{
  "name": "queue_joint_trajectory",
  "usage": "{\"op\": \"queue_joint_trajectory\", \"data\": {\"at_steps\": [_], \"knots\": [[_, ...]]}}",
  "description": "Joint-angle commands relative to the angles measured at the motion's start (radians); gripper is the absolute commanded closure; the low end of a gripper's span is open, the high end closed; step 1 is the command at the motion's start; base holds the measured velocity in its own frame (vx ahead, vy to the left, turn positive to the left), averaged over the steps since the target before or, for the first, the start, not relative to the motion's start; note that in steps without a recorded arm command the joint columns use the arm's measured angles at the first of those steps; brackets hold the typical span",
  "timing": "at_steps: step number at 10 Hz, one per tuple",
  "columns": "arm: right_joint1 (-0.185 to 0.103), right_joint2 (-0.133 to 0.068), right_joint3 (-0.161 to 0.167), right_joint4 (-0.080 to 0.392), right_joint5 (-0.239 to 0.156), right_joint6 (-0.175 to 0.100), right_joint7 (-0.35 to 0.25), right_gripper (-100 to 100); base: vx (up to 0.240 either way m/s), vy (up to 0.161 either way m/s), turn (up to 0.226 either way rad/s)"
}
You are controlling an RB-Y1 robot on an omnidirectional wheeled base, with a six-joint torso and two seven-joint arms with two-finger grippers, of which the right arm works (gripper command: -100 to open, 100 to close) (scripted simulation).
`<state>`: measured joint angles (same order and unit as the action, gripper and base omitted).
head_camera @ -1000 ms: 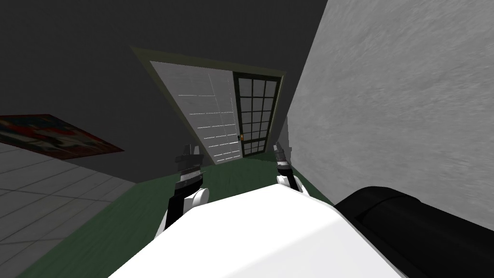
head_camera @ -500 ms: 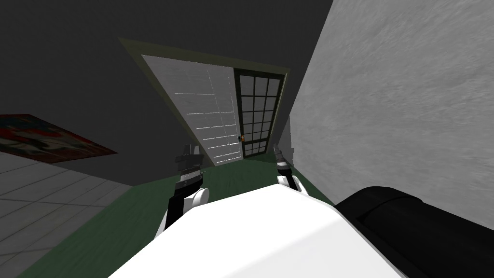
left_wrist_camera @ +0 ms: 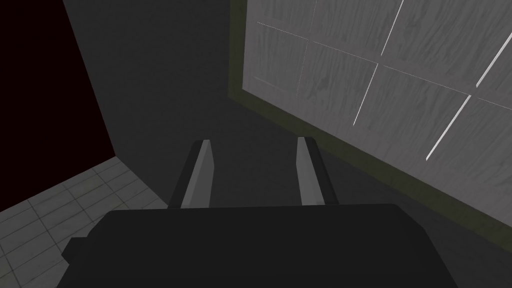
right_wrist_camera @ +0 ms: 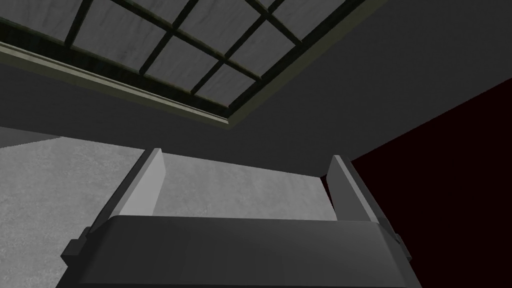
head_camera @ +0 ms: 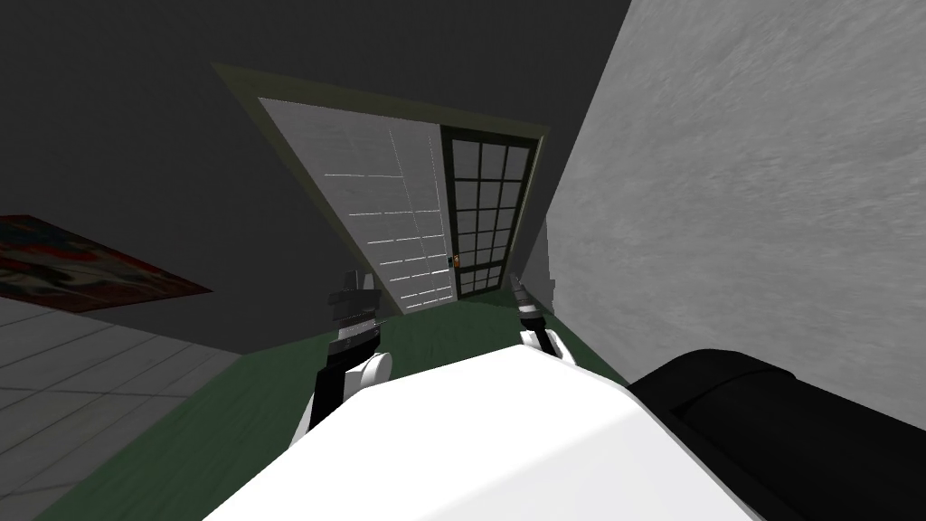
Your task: Pull the door open
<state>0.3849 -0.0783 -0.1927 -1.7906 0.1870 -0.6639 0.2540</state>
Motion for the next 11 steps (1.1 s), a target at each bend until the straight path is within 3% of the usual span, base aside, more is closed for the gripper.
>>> {"op": "queue_joint_trajectory", "data": {"at_steps": [1, 11], "knots": [[-0.010, -0.004, -0.010, 0.028, 0.019, -0.007, 0.026, -100, 0.095, 0.029, -0.005], [-0.080, -0.015, -0.076, 0.243, 0.141, -0.074, 0.193, -100, 0.100, 0.040, -0.004]]}}
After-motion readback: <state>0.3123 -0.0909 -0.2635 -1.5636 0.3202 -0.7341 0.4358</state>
